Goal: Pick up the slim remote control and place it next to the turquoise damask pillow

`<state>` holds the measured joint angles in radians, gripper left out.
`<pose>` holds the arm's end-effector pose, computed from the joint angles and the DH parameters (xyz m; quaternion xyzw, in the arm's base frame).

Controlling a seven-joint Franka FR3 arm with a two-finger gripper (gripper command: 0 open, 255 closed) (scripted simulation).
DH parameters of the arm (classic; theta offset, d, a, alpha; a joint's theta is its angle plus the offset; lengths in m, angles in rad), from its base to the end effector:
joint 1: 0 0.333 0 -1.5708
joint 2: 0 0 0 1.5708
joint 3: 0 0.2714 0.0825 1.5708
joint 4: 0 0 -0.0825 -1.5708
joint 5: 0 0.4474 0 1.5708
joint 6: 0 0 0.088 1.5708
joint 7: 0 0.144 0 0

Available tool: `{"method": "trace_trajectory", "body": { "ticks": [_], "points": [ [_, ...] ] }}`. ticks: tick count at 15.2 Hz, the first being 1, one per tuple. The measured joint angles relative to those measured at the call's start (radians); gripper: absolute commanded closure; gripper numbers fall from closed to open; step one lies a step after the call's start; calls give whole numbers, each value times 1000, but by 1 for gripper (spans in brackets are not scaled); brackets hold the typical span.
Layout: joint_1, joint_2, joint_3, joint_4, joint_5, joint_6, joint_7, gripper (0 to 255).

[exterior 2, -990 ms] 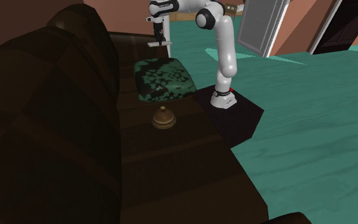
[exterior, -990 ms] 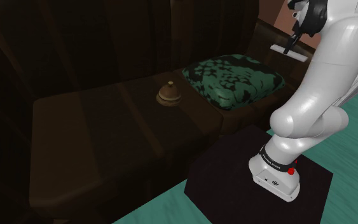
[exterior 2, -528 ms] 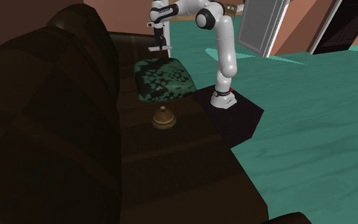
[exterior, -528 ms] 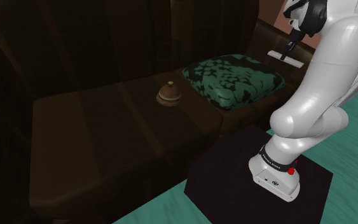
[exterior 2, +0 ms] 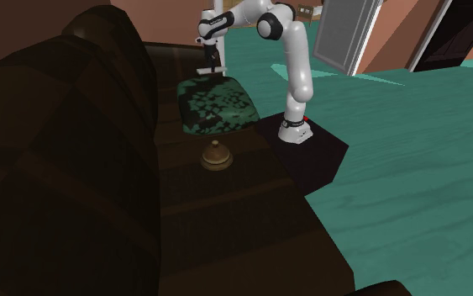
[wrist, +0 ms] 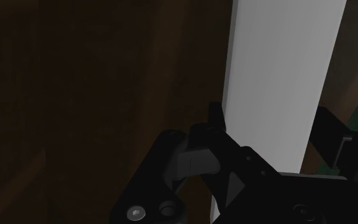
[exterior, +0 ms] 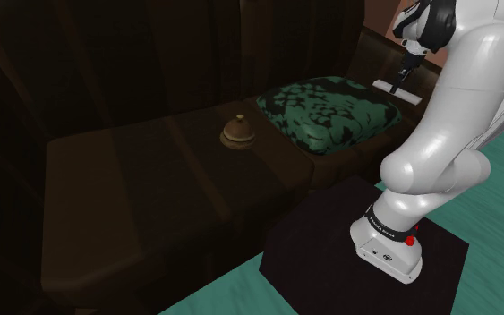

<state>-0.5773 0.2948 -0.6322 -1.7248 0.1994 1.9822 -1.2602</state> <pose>0.2726 -0.6240 0.3372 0.9999 -0.0024 0.0092 0.0093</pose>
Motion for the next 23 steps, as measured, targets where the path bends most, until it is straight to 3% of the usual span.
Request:
{"method": "trace_trajectory", "body": {
  "ticks": [17,23],
  "points": [
    [-19,91,32,-119,73,192,-48,255],
    [-21,99,36,-122,79,203,-51,255]
  ]
}}
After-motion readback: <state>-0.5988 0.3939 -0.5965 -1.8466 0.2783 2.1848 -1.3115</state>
